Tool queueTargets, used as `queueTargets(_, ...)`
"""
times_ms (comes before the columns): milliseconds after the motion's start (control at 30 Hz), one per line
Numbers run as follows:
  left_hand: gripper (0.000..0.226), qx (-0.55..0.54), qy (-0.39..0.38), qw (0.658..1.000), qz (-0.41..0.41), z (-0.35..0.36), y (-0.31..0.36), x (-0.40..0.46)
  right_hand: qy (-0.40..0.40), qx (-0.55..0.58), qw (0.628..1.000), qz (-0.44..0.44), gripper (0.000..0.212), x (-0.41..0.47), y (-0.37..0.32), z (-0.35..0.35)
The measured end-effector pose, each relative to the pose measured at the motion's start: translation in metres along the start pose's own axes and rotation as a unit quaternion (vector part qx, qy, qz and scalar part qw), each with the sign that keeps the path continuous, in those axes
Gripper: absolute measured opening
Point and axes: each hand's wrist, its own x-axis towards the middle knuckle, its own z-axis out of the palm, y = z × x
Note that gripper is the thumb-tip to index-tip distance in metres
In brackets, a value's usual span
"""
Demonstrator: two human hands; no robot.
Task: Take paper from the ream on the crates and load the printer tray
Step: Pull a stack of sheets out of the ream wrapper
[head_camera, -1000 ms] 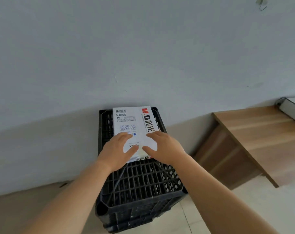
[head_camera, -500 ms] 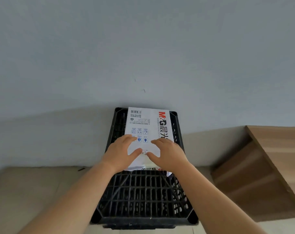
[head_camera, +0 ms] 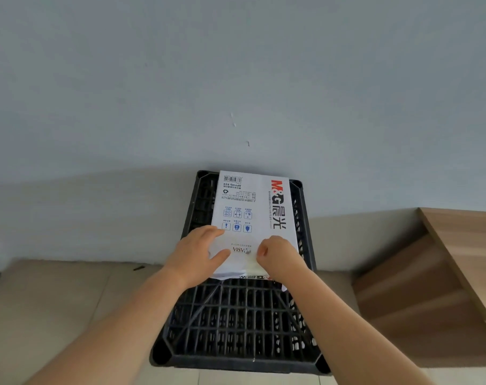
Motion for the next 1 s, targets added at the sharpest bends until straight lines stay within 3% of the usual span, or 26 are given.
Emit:
queueTargets(300,0.054,0.007,-0.021,0.999,0.023,0.002,0.007,-0.005,0.006,0.065,0.996,-0.068,0.014,-0.044,0.005,-0.002)
queueTargets(467,0.054,0.022,-0.017,0.998,0.059,0.011,0.020,-0.004,0.060,0.023,0.989,-0.132,0.017,-0.074,0.014,0.016)
queueTargets(600,0.054,0.060,-0.024,0.994,0.086,0.023,0.030,-0.006,0.090,-0.041,0.973,-0.207,0.020,-0.090,0.024,0.043)
queueTargets(700,0.056,0.094,-0.028,0.991,0.092,0.031,0.034,-0.007,0.101,-0.065,0.971,-0.205,0.013,-0.099,0.030,0.067)
queueTargets(800,0.060,0.144,-0.030,0.982,0.117,0.038,0.034,-0.005,0.150,-0.057,0.965,-0.208,0.011,-0.103,0.038,0.081)
queueTargets(1000,0.071,0.233,-0.055,0.963,0.121,0.053,0.034,0.004,0.165,-0.005,0.959,-0.229,0.022,-0.114,0.050,0.075)
